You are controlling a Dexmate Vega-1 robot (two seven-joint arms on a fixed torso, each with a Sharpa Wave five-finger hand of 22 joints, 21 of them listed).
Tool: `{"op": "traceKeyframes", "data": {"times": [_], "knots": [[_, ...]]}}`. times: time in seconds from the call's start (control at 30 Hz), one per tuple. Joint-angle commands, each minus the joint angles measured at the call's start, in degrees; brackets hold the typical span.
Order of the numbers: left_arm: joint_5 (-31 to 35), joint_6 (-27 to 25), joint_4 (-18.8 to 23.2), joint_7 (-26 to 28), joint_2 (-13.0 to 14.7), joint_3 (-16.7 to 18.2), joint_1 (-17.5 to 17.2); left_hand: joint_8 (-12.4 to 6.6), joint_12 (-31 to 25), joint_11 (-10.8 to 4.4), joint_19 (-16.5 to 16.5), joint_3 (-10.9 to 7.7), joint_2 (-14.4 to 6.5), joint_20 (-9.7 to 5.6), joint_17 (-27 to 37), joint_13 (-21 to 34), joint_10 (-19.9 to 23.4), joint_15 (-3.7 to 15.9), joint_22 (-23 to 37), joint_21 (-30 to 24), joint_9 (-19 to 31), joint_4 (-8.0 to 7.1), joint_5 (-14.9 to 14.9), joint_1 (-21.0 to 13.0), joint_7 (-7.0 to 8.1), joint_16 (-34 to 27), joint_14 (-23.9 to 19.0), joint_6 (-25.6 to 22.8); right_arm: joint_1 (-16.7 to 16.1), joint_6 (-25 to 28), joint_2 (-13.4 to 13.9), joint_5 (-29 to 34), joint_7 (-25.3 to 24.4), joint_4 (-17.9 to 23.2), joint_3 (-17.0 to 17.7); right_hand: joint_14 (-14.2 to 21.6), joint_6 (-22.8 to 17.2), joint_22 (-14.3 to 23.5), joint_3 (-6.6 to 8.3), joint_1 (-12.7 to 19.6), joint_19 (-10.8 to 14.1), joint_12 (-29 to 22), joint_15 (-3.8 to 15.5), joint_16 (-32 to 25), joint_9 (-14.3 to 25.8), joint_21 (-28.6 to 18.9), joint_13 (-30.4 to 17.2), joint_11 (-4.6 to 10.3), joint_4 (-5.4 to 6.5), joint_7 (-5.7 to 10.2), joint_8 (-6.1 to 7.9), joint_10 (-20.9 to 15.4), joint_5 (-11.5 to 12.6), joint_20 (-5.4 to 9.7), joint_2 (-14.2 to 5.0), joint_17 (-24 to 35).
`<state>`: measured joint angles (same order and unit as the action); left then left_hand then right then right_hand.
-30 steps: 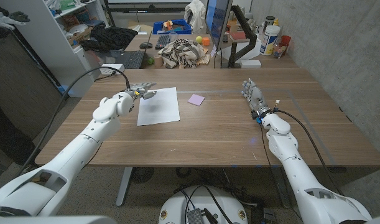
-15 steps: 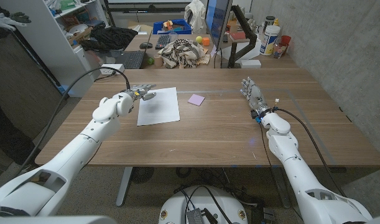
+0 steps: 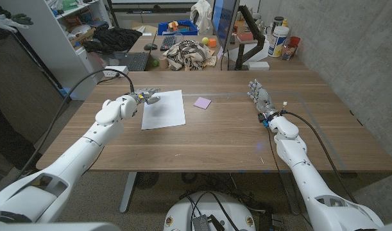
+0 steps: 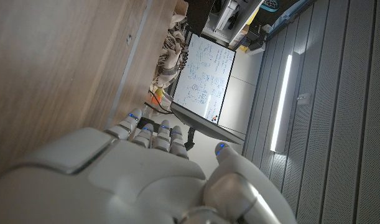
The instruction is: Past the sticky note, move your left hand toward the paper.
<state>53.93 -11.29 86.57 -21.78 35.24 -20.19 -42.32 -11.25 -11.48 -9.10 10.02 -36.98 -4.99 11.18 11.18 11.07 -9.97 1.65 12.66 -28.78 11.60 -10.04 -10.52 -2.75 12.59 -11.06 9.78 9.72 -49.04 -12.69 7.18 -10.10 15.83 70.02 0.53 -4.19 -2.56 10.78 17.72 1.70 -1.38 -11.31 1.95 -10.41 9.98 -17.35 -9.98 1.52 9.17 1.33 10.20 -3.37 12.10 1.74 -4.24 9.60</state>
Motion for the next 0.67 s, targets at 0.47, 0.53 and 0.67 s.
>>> {"op": "traceKeyframes", "data": {"times": [0.47, 0.53, 0.67], "knots": [[-0.61, 0.69, -2.61, -1.97, -0.15, -1.02, 1.82, -0.15, -0.17, -0.30, 30.94, -0.44, -3.04, 0.66, 0.26, 0.22, -12.09, 2.41, 0.32, 0.85, 0.15, 0.13, 0.02, -0.14, 0.25, -0.22, 16.88, 7.03, 0.18, 0.08, 0.21, 0.70, -0.82, 0.04, -0.32, 0.05, -0.43, 0.21, 0.06, -0.28, 0.39, -0.07, 1.43, 0.24, 0.25, 0.18, -0.15, 0.10, 0.11, 0.13, 0.44, -0.19, 0.60, 4.79, -3.63, 0.17], [-0.77, 1.01, -3.17, -2.34, -0.18, -1.25, 2.23, -0.15, -0.19, -0.29, 30.89, -0.46, -3.02, 0.69, 0.24, 0.23, -12.10, 2.43, 0.34, 0.97, 0.16, 0.18, 0.03, -0.19, 0.25, -0.23, 16.87, 7.08, 0.19, 0.18, 0.16, 0.86, -1.04, 0.16, -0.38, 0.03, -0.46, 0.21, 0.06, -0.28, 0.40, -0.08, 1.45, 0.24, 0.25, 0.20, -0.15, 0.11, 0.11, 0.15, 0.45, -0.20, 0.60, 4.80, -3.63, 0.17], [-1.00, 1.36, -3.89, -2.71, -0.20, -1.51, 2.72, -0.16, -0.21, -0.24, 30.95, -0.57, -3.32, 0.64, 0.27, 0.23, -12.15, 2.41, 0.37, 1.16, 0.16, 0.05, 0.01, -0.18, 0.25, -0.23, 16.99, 7.15, 0.40, 0.15, 0.10, 1.01, -1.23, 0.00, -0.43, 0.05, -0.43, 0.21, 0.06, -0.28, 0.40, -0.08, 1.44, 0.24, 0.25, 0.22, -0.15, 0.11, 0.11, 0.17, 0.44, -0.20, 0.61, 4.80, -3.64, 0.17]]}}
